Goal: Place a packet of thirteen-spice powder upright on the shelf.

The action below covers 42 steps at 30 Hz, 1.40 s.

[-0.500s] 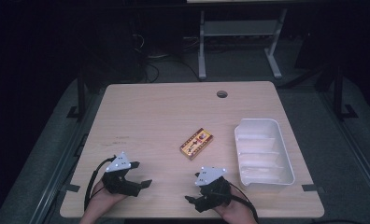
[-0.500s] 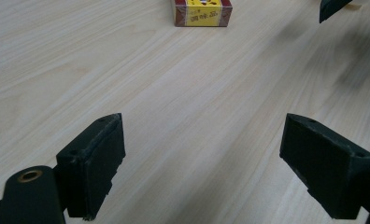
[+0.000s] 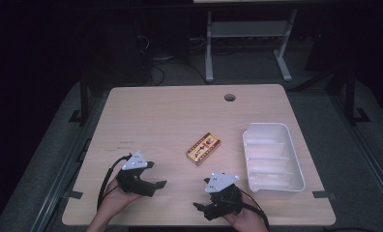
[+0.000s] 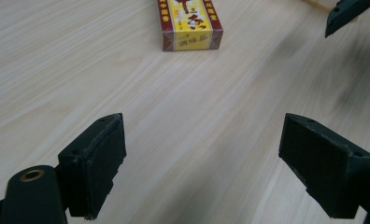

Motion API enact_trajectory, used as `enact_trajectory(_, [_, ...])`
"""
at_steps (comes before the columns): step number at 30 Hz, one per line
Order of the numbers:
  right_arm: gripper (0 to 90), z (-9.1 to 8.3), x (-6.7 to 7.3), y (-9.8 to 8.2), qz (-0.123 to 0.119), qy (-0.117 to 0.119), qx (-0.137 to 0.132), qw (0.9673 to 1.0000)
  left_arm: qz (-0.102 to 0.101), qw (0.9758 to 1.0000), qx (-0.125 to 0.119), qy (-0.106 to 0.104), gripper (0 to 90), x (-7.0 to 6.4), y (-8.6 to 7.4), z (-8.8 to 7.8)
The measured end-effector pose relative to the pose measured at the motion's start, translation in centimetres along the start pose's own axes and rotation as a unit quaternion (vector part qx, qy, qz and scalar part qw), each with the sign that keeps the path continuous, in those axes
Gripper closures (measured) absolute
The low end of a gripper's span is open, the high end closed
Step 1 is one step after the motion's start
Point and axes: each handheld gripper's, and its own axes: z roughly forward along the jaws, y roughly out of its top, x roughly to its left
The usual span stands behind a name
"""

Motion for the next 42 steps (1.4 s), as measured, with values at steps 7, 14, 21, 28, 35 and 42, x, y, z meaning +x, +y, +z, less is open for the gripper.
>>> enact_trajectory(7, [19.7,-0.6,0.1,-0.1,0.001,-0.015,-0.008,0.9998,0.000,0.9999,0.011,-0.008,14.7,-0.1,2.8,2.1])
enact_trajectory(14, [19.9,-0.9,0.1,-0.2,0.003,-0.015,-0.010,0.9998,0.008,0.9997,0.024,-0.008,15.0,0.0,5.2,3.6])
enact_trajectory(21, [19.1,-1.2,0.0,-0.3,0.009,-0.007,-0.011,0.9999,0.013,0.9986,0.050,-0.012,15.0,0.5,7.6,6.1])
enact_trajectory(28, [19.0,-1.3,-0.1,-0.4,0.008,-0.004,-0.011,0.9999,0.017,0.9969,0.076,-0.006,16.9,0.6,8.7,8.0])
enact_trajectory(35, [19.4,-1.4,-0.1,-0.3,0.006,-0.007,-0.016,0.9998,0.024,0.9953,0.094,0.006,17.3,0.4,10.0,10.2])
enact_trajectory(42, [19.4,-1.4,-0.1,-0.3,0.005,-0.004,-0.015,0.9999,0.026,0.9927,0.116,0.018,17.3,0.5,10.7,11.9])
